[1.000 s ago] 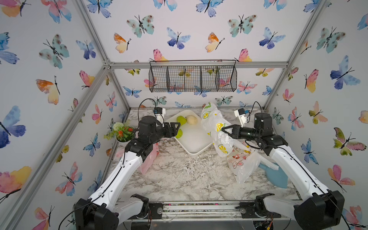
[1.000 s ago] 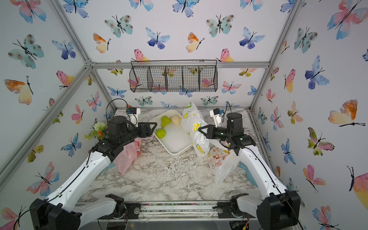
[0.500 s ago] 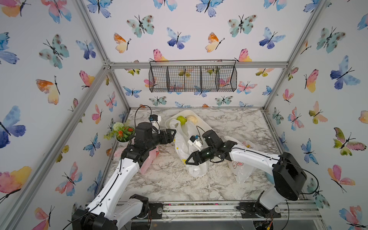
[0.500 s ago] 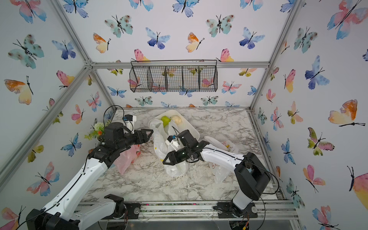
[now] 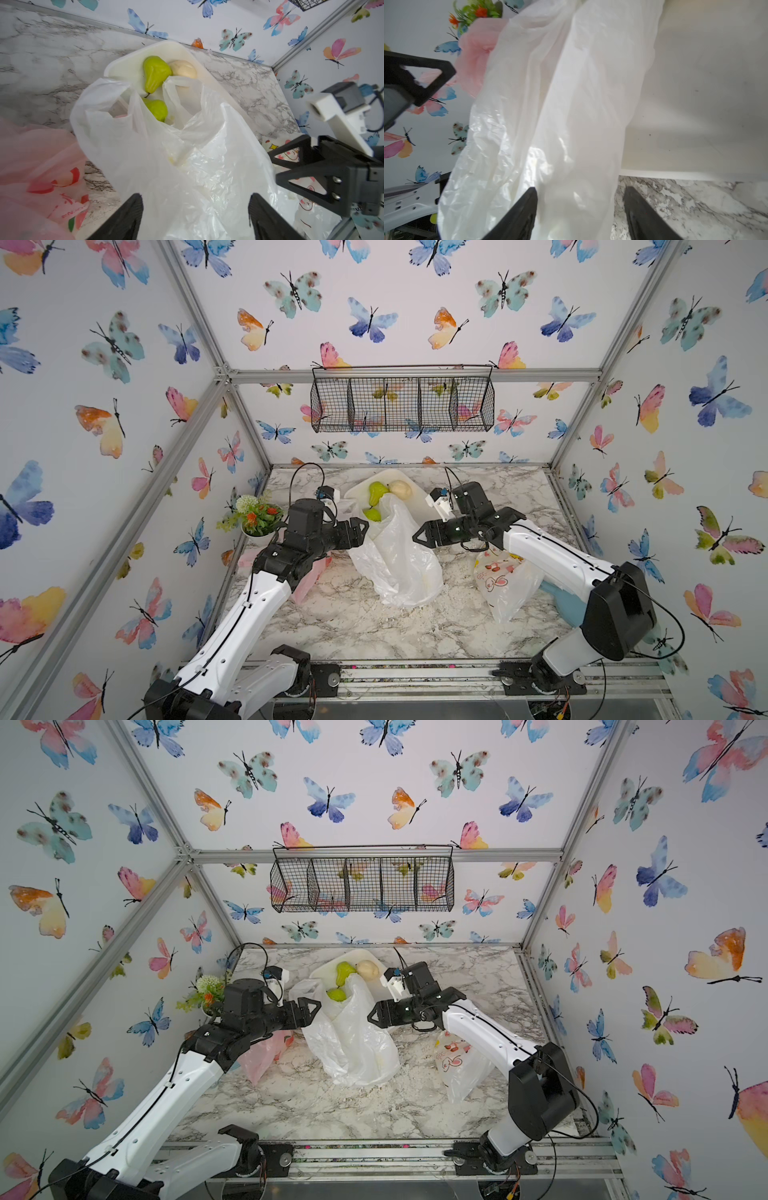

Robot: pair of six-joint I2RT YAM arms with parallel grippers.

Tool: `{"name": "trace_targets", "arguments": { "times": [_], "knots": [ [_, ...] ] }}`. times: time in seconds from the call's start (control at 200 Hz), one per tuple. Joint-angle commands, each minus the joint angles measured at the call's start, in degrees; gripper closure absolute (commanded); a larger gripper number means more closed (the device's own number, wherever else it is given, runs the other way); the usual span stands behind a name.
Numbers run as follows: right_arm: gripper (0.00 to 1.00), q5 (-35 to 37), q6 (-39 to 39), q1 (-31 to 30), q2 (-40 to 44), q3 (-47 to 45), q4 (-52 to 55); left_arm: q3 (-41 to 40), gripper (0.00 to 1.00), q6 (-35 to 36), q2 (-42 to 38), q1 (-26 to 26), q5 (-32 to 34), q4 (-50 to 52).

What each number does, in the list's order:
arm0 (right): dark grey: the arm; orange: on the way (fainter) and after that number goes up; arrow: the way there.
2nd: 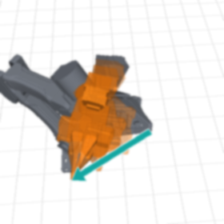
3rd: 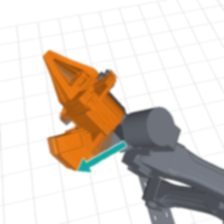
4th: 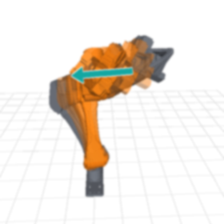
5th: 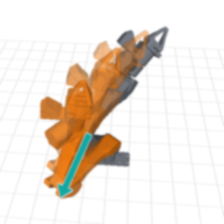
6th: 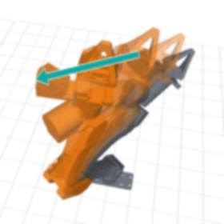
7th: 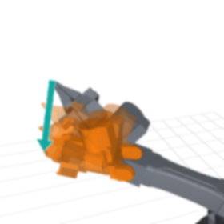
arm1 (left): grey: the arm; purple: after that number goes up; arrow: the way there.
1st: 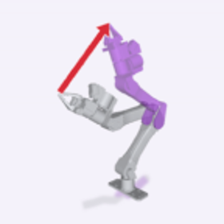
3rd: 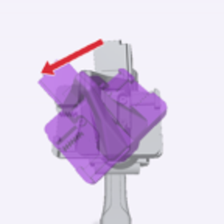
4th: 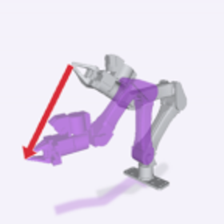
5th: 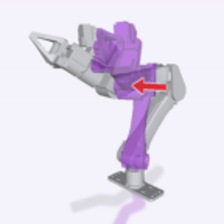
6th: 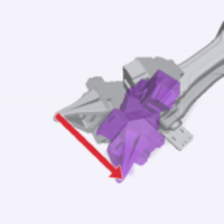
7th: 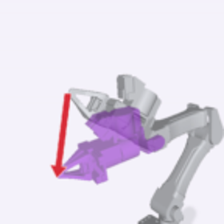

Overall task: Place the pears into plastic bags & tie knots
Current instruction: Place the plastic bag at the center of the board, then pick up the plastic bag at the center of the board.

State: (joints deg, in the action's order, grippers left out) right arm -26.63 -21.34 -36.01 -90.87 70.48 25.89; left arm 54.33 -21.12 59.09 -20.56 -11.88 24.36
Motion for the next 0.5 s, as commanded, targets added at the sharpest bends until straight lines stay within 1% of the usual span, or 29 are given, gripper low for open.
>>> {"name": "trace_targets", "arguments": {
  "times": [0.0, 0.045, 0.095, 0.175, 0.22, 0.306, 0.401, 0.431, 0.466, 0.496],
  "knots": [
    [0.29, 5.89, -0.49, -0.47, -0.64, 1.03, 3.15, -1.68, 0.19, -0.37, -0.20, -0.35, 0.89, 1.04],
    [0.25, 6.41, -0.90, -0.53, -1.20, 1.88, 2.43, -2.39, 0.19, 0.09, -0.28, -0.32, 0.52, 0.67],
    [0.23, 5.61, -1.19, -0.47, -2.96, 3.72, 2.15, -3.19, 0.20, 0.29, -0.29, -0.32, 0.21, -0.10],
    [0.20, -0.09, -1.76, -0.54, -6.64, 6.42, 1.74, -3.03, 0.20, 0.46, 0.14, -0.36, -0.12, -0.37],
    [0.19, -3.29, -3.24, -0.78, -8.28, 6.24, -0.89, -2.45, 0.20, 0.68, 0.24, -0.28, -0.19, -0.28],
    [0.18, -5.83, -4.30, -1.45, -10.97, 5.65, -5.30, -0.74, 0.20, 1.15, 0.19, -0.18, 0.57, 0.28],
    [0.23, -6.25, -3.74, -1.64, -13.68, 6.20, -7.53, 1.51, 0.20, 1.94, 0.38, 0.27, 1.68, 1.05],
    [0.26, -6.56, -3.36, -1.69, -13.56, 5.82, -9.01, 2.52, 0.20, 2.16, 0.62, 0.75, 1.95, 1.94],
    [0.37, -6.46, -3.11, -1.78, -12.34, 4.35, -12.51, 3.97, 0.20, 2.27, 1.00, 1.39, 3.01, 3.23],
    [0.48, -6.33, -2.99, -1.78, -10.52, 2.35, -16.04, 5.23, 0.20, 2.73, 1.41, 1.96, 3.93, 4.57]
  ]
}}
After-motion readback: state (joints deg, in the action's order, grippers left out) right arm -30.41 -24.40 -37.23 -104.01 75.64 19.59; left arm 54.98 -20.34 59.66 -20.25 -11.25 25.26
